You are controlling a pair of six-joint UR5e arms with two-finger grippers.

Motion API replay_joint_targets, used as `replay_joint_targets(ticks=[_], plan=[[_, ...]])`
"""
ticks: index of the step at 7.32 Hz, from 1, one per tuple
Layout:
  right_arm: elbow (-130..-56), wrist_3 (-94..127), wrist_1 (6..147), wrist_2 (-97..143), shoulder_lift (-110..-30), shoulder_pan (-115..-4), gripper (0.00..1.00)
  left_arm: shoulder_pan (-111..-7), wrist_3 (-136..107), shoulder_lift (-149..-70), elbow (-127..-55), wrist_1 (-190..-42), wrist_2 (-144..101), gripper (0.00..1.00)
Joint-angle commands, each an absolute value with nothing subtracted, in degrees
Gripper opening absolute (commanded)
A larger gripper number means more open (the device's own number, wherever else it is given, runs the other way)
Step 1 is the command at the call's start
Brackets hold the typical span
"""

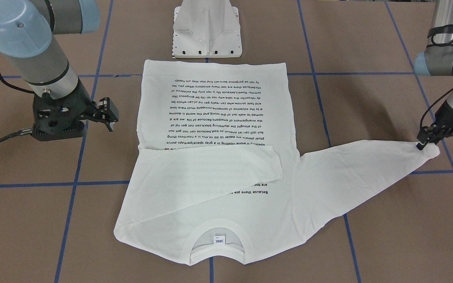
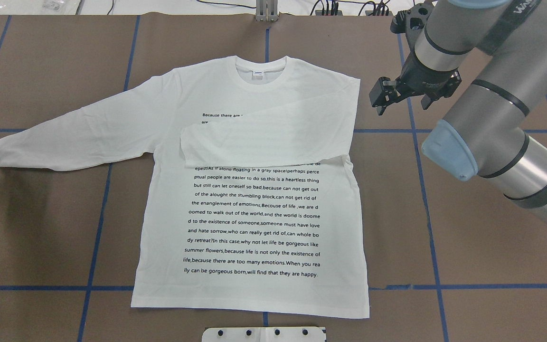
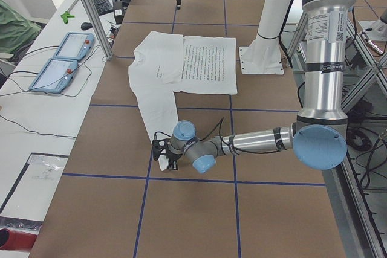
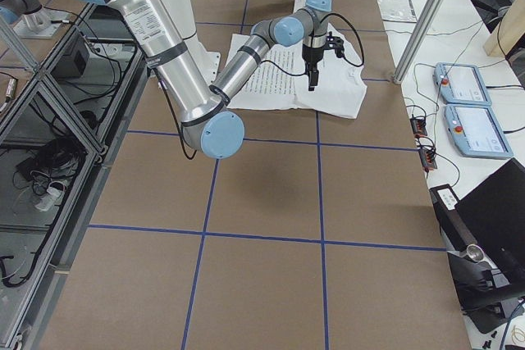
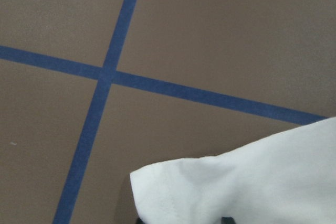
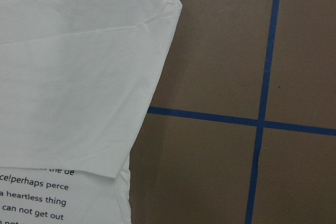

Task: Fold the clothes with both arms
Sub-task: 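Grasp the other sleeve cuff with the left gripper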

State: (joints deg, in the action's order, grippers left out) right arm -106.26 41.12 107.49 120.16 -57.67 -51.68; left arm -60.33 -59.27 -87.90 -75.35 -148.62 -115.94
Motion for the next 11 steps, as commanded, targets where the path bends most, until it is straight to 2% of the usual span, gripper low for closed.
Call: replay_joint_targets(ticks=[1, 2, 3, 6, 7, 8, 9, 11], plan=[[-106.3, 41.1, 107.4, 120.2, -57.8, -51.6, 1.00, -60.5, -59.4, -87.8, -77.6, -148.4, -116.4, 0.23], [-106.3, 41.1, 107.4, 120.2, -57.8, -51.6, 1.00, -60.5, -59.4, -87.7, -78.7, -148.3, -116.4, 0.02], [-106.3, 41.0, 107.4, 120.3, -58.2, -51.6, 1.00, -60.6, -59.6, -87.4, -81.2, -147.7, -116.5, 0.00], [-106.3, 40.8, 107.3, 120.2, -59.0, -51.6, 1.00, -60.5, -61.8, -87.4, -81.8, -147.7, -116.4, 0.00], [-106.2, 41.0, 107.3, 120.1, -58.9, -51.4, 1.00, -60.5, -61.7, -87.4, -81.2, -147.7, -116.4, 0.12], [-106.2, 41.4, 107.3, 120.1, -58.8, -51.2, 1.00, -60.5, -61.0, -87.2, -80.5, -147.7, -116.0, 0.75], [-106.2, 41.7, 107.2, 120.0, -58.7, -50.7, 1.00, -60.4, -60.9, -86.2, -79.7, -147.7, -115.6, 1.00], [-106.3, 41.7, 107.2, 119.9, -58.6, -50.4, 1.00, -60.5, -60.7, -86.0, -79.6, -147.7, -113.2, 1.00]])
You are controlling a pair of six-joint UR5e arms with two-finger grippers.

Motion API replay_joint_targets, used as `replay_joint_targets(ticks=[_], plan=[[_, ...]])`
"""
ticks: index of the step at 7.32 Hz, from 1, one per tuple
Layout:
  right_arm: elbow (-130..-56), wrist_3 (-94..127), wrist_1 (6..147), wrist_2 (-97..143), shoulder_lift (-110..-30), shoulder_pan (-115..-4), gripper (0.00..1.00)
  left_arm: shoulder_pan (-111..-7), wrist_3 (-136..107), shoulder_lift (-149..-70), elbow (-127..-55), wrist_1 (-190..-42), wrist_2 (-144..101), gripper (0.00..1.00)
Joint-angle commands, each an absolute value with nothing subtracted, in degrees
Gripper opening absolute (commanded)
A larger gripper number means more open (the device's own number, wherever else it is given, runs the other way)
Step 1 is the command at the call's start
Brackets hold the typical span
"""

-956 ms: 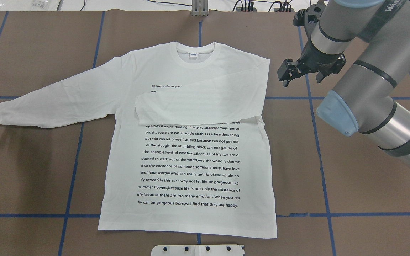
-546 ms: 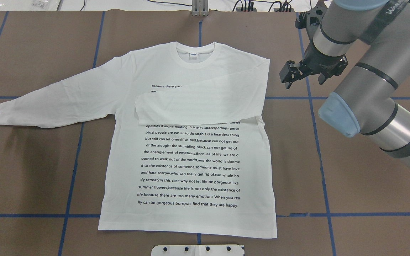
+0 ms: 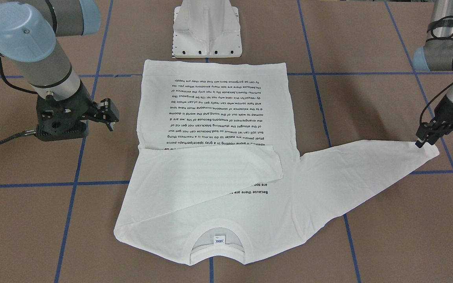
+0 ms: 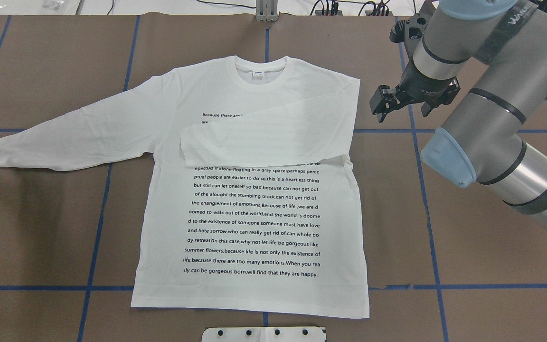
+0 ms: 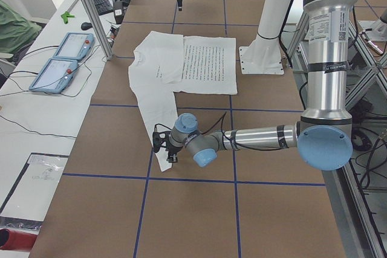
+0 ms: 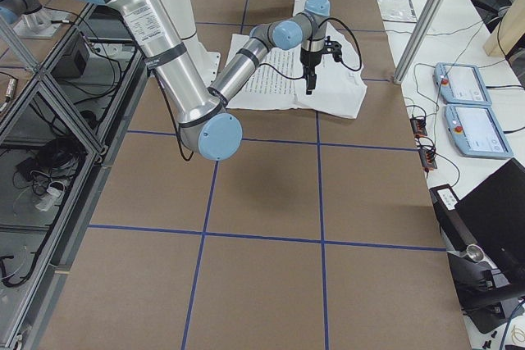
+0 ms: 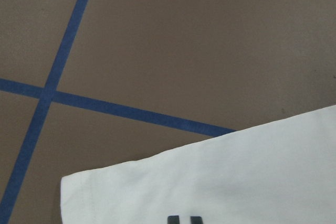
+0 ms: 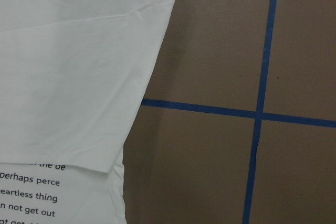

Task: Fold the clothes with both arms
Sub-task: 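Grasp the other sleeve cuff with the left gripper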

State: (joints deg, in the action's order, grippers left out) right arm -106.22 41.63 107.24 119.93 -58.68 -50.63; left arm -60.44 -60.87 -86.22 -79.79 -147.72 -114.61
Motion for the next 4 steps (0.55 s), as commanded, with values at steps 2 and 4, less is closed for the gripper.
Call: replay_joint_targets(ticks=[2, 4], plan=[[-106.3, 41.7, 107.2, 119.9, -58.6, -50.4, 1.00, -60.4, -60.8, -86.6, -78.1, -147.7, -113.0, 1.00], [-106.3, 41.7, 107.2, 119.9, -58.5, -50.3, 1.00, -60.3, -60.7, -87.1, -76.6, -147.7, -110.4, 1.00]])
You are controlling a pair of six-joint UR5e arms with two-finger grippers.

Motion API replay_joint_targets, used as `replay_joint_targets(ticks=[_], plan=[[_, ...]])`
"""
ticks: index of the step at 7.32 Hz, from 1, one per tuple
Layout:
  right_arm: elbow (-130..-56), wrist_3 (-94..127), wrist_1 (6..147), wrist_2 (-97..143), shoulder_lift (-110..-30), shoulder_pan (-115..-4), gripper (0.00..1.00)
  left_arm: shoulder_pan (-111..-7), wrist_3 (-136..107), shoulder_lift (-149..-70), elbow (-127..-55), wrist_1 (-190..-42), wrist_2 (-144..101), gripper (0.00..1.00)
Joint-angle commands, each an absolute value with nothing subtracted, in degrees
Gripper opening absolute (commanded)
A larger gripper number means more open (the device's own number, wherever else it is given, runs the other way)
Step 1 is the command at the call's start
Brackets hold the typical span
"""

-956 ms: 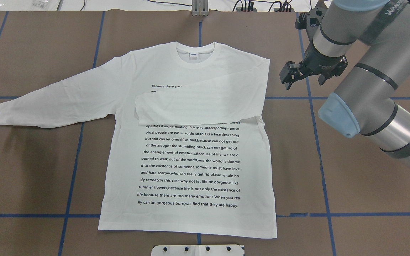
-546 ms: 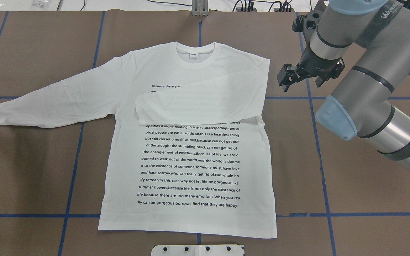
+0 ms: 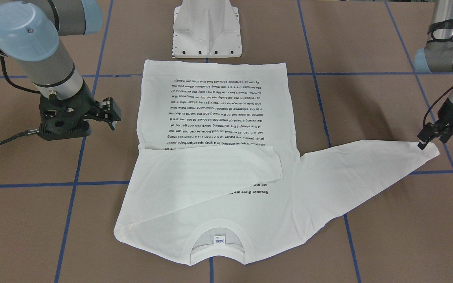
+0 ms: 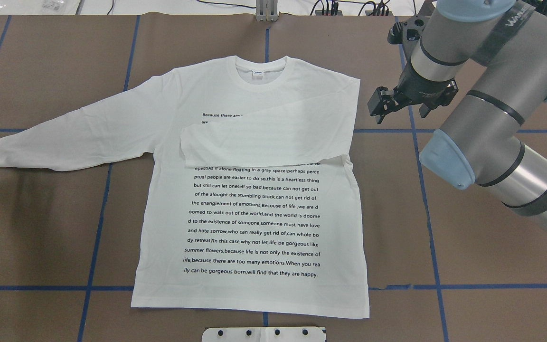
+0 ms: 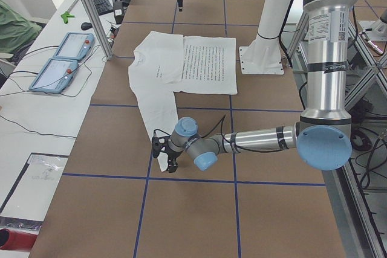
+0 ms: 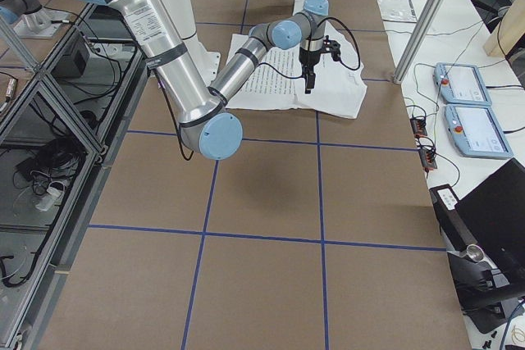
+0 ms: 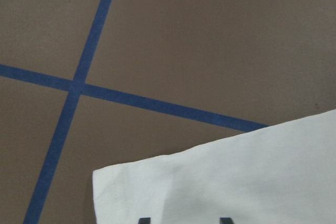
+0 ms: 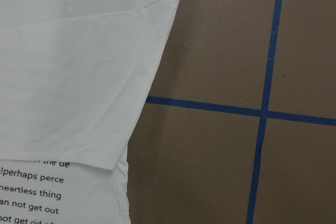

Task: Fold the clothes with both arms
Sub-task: 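Grasp the other sleeve cuff with the left gripper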

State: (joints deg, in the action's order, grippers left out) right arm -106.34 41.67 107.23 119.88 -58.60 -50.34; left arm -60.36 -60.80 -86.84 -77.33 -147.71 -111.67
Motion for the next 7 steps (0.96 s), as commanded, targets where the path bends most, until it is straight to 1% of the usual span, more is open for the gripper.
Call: replay_joint_targets(ticks=[1, 2, 3, 7], plan=[[-106.3, 41.7, 107.2, 119.9, -58.5, -50.3, 1.00, -60.4, -60.7, -87.1, -75.9, -148.0, -110.4, 0.99], [-106.3, 41.7, 107.2, 119.9, -58.5, -50.3, 1.00, -60.3, -60.8, -87.4, -75.9, -148.1, -110.4, 0.94], [-106.3, 41.6, 107.2, 119.9, -58.6, -50.3, 1.00, -60.3, -60.9, -87.5, -75.9, -148.1, -110.4, 0.93], [-106.3, 41.6, 107.2, 119.9, -58.7, -50.3, 1.00, -60.1, -61.1, -87.6, -75.4, -148.4, -110.4, 0.93]])
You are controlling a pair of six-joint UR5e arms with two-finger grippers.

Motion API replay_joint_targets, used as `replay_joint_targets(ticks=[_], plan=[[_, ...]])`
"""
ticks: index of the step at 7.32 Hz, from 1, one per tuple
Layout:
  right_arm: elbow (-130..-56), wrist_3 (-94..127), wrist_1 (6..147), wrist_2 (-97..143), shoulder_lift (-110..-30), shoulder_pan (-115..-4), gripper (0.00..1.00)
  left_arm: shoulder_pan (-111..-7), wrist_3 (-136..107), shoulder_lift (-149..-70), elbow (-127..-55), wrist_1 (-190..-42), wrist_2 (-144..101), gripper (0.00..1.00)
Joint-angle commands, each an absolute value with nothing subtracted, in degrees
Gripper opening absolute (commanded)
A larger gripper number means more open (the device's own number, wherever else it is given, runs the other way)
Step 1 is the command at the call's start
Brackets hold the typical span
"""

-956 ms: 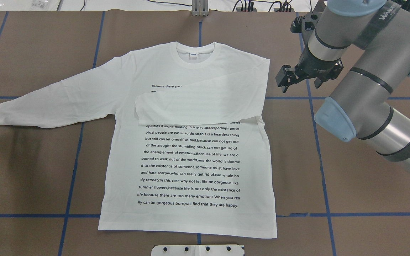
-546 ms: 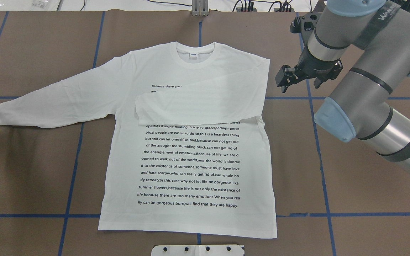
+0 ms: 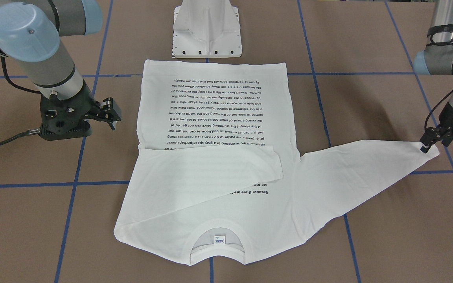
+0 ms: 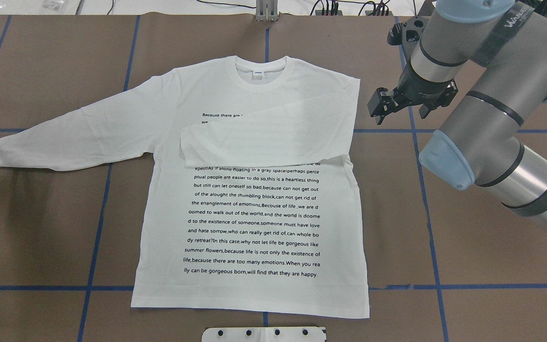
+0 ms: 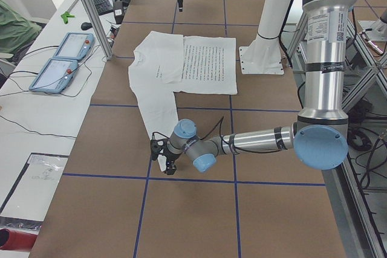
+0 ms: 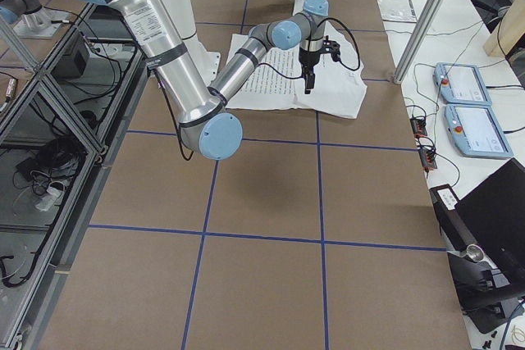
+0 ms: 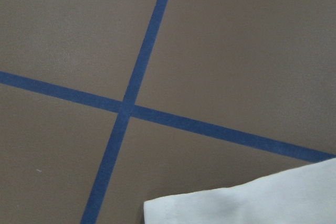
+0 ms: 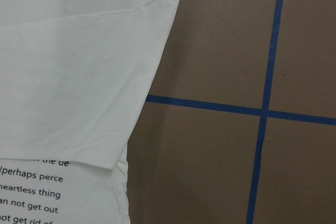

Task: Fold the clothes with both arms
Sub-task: 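Grasp the other sleeve cuff with the left gripper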

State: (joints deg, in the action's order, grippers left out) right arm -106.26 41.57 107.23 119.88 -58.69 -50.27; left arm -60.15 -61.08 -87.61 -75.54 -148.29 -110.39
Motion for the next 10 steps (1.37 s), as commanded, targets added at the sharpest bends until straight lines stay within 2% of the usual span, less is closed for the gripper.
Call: replay_joint_targets(ticks=[1, 6, 7, 8, 10], plan=[[-106.3, 41.6, 107.2, 119.9, -58.7, -50.3, 1.00, -60.0, -61.3, -87.6, -75.2, -148.4, -110.4, 0.93], [-106.3, 41.6, 107.2, 119.8, -58.6, -50.3, 1.00, -58.4, -61.5, -87.6, -75.1, -148.4, -110.4, 0.93], [-106.3, 41.5, 107.2, 119.8, -58.6, -50.3, 1.00, -57.8, -61.6, -87.6, -75.1, -148.4, -110.4, 0.90], [-106.3, 41.5, 107.2, 119.8, -58.6, -50.4, 1.00, -57.8, -61.6, -87.5, -75.1, -148.4, -110.4, 0.81], [-106.3, 41.5, 107.2, 119.9, -58.6, -50.4, 1.00, -57.8, -61.8, -87.5, -75.8, -148.5, -110.7, 0.53]])
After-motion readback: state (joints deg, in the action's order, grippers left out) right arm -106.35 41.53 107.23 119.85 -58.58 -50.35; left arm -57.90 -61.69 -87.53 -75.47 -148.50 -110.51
